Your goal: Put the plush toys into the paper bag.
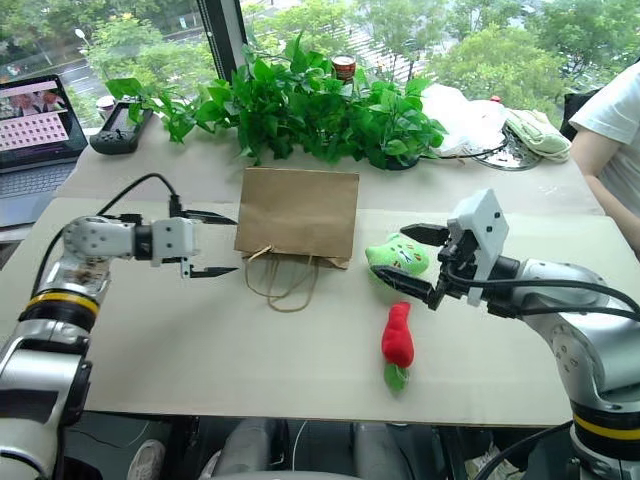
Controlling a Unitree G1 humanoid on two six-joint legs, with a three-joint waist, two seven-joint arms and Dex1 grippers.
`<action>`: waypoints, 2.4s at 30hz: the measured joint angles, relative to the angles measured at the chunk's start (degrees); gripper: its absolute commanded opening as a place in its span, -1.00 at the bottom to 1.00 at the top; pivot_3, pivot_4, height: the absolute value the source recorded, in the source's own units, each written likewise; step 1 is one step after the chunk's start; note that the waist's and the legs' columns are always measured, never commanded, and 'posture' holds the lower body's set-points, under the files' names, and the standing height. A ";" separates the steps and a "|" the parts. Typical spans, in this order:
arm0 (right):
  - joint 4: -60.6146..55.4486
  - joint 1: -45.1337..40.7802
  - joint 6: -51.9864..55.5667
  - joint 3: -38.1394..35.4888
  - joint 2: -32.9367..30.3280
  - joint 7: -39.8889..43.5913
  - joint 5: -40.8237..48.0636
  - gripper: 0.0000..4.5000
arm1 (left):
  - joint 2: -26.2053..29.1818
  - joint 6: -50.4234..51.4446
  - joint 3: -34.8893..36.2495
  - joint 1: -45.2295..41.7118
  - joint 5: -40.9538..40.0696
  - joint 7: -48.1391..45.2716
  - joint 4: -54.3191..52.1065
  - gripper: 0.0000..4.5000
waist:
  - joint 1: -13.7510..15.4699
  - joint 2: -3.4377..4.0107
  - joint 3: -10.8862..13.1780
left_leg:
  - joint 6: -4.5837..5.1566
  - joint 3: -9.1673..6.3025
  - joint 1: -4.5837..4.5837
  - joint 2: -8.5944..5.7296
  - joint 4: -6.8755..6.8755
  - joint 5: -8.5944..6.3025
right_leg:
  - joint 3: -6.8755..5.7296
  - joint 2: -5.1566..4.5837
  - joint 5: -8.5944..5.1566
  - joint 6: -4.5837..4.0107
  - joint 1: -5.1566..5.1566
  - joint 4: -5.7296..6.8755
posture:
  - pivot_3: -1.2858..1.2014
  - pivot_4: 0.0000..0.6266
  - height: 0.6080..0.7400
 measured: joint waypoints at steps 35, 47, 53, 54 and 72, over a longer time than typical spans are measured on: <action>-4.24 2.21 1.41 0.83 -0.61 -6.72 2.75 1.00 | -9.33 -6.98 0.48 -6.45 -4.01 -7.67 10.93 -0.98 | -0.16 0.00 0.00 | 0.01 -0.29 -0.13 -0.03 0.16 0.00 | -0.17 0.02 0.00 0.02 0.03 0.08 | 0.03 -0.52 0.51; -3.70 -0.06 1.40 8.60 3.64 -10.37 -2.15 1.00 | -9.01 24.11 8.80 -6.39 -16.82 -10.74 -3.48 -0.98 | -0.89 0.00 0.00 | 0.00 -0.37 -0.15 -0.03 0.23 0.01 | -0.21 0.04 -0.01 0.03 0.03 0.15 | 0.03 -0.52 0.51; -2.08 -4.23 1.46 16.92 11.17 -15.92 -7.15 0.68 | -8.52 34.86 10.05 -5.09 -19.51 -10.26 -12.50 -1.00 | -1.50 0.01 -0.01 | -0.02 -0.41 -0.13 -0.02 0.29 0.02 | -0.21 0.06 -0.01 0.03 0.05 0.22 | 0.03 -0.52 0.51; -1.14 -5.13 1.46 17.99 13.09 -17.24 -8.02 0.54 | -8.71 35.93 10.05 -4.50 -19.71 -10.05 -13.53 -1.00 | -1.57 0.02 -0.01 | -0.02 -0.41 -0.14 -0.03 0.30 0.03 | -0.21 0.06 -0.01 0.03 0.03 0.27 | 0.03 -0.52 0.51; 18.83 -16.02 -3.45 30.61 29.69 -27.45 -27.14 -0.98 | -10.62 46.05 10.30 -2.94 -21.74 -7.17 -23.06 -1.00 | -1.59 0.03 -0.02 | -0.03 -0.41 -0.15 -0.02 0.43 0.03 | -0.20 0.06 -0.02 0.02 -0.02 0.49 | 0.03 -0.52 0.51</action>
